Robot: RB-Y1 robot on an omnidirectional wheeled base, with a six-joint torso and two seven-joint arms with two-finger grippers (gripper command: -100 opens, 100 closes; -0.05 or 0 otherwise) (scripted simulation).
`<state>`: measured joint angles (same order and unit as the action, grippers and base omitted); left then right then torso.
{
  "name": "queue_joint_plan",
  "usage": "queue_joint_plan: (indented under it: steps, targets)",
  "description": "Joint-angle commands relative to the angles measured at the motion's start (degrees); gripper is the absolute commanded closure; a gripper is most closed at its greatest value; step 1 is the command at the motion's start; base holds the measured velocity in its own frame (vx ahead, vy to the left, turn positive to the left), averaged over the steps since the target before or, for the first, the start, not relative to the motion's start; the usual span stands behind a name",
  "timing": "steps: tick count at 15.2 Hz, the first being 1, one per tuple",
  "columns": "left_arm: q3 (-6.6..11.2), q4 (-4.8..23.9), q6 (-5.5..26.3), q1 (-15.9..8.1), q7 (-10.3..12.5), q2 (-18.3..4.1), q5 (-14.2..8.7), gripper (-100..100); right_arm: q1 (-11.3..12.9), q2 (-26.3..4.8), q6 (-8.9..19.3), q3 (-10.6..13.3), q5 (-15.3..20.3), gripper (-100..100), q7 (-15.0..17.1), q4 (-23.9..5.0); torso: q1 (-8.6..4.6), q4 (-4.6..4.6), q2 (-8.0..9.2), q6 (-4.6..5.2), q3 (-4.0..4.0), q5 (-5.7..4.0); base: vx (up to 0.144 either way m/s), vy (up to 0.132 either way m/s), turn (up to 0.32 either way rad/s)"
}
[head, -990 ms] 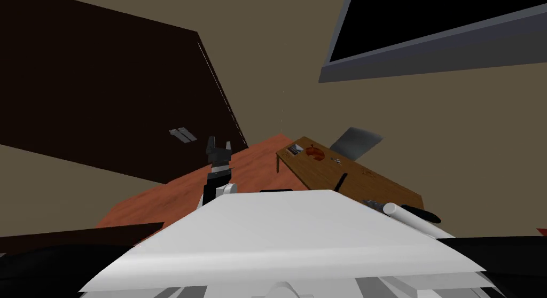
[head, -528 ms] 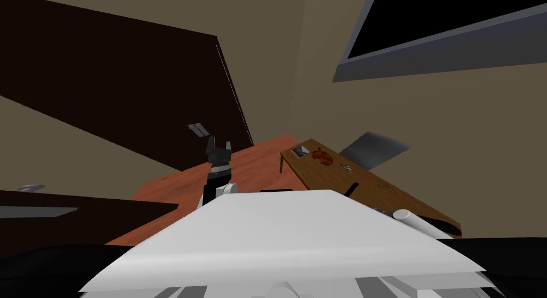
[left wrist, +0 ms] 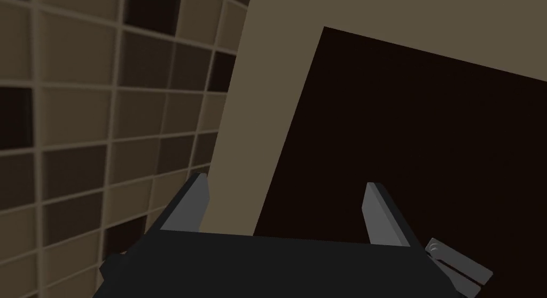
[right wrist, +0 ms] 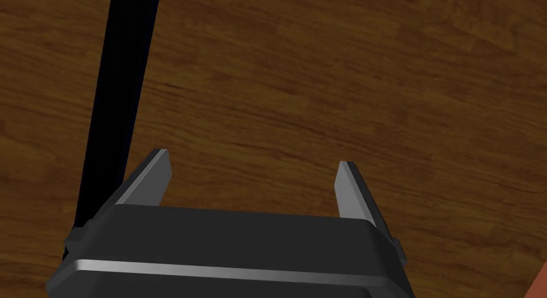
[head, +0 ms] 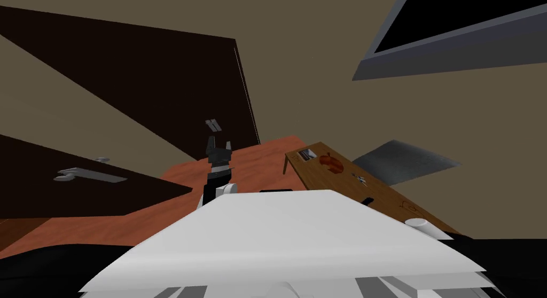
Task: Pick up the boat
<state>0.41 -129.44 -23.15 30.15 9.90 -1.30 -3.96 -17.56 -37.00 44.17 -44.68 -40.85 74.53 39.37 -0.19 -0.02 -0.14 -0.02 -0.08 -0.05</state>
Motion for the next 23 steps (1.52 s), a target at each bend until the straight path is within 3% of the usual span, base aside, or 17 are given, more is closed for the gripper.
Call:
queue_joint_plan:
  steps: [1,6,12,15,19,21,22,23]
  targets:
    - [0.0,0.0,0.0,0.0,0.0,0.0,0.0,0,0.5,-0.7,1.3,-0.9,-1.1,-100,1.1,-2.8,0.0,0.0,0.0,0.0,0.0,0.0,0.006,-0.029,0.216]
    - [0.0,0.0,0.0,0.0,0.0,0.0,0.0,0,1.3,-2.2,5.6,-3.6,-3.9,-100,5.7,-8.8,-0.04,-0.01,-0.04,0.01,-0.02,-0.01,0.006,-0.043,0.239]
    - [0.0,0.0,0.0,0.0,0.0,0.0,0.0,0,2.0,-3.2,9.0,-5.8,-6.2,-100,9.3,-13.6,0.02,0.0,-0.03,-0.01,-0.01,0.0,0.002,-0.036,0.194]
    - [0.01,0.0,0.0,0.0,0.0,0.0,0.0,0,2.0,-3.1,9.0,-5.8,-6.2,-100,9.4,-13.4,0.01,-0.01,-0.01,0.05,-0.01,0.0,0.0,-0.03,0.071]
    - [0.01,0.0,0.0,0.0,0.0,0.0,0.0,0,3.2,-0.3,5.5,-5.4,-5.7,-100,8.1,-14.6,-0.08,-0.02,-0.06,0.08,-0.04,-0.03,0.016,-0.061,-0.058]
    - [0.01,0.0,0.0,0.0,0.0,0.0,0.0,0,2.9,-0.3,6.2,-5.4,-5.6,-100,8.7,-13.8,-0.1,-0.02,-0.07,0.06,-0.04,-0.03,0.011,-0.043,-0.007]
    - [0.01,0.0,0.0,0.0,0.0,0.0,0.0,0,3.0,-0.3,5.9,-5.4,-5.7,100,8.5,-14.1,-0.02,-0.02,-0.05,0.06,-0.03,-0.01,0.003,-0.012,0.003]
    - [0.01,0.0,0.0,0.0,0.0,0.0,0.0,0,3.0,-0.3,5.9,-5.4,-5.7,100,8.5,-14.1,0.05,-0.01,-0.03,0.06,-0.02,0.01,0.002,-0.006,0.002]
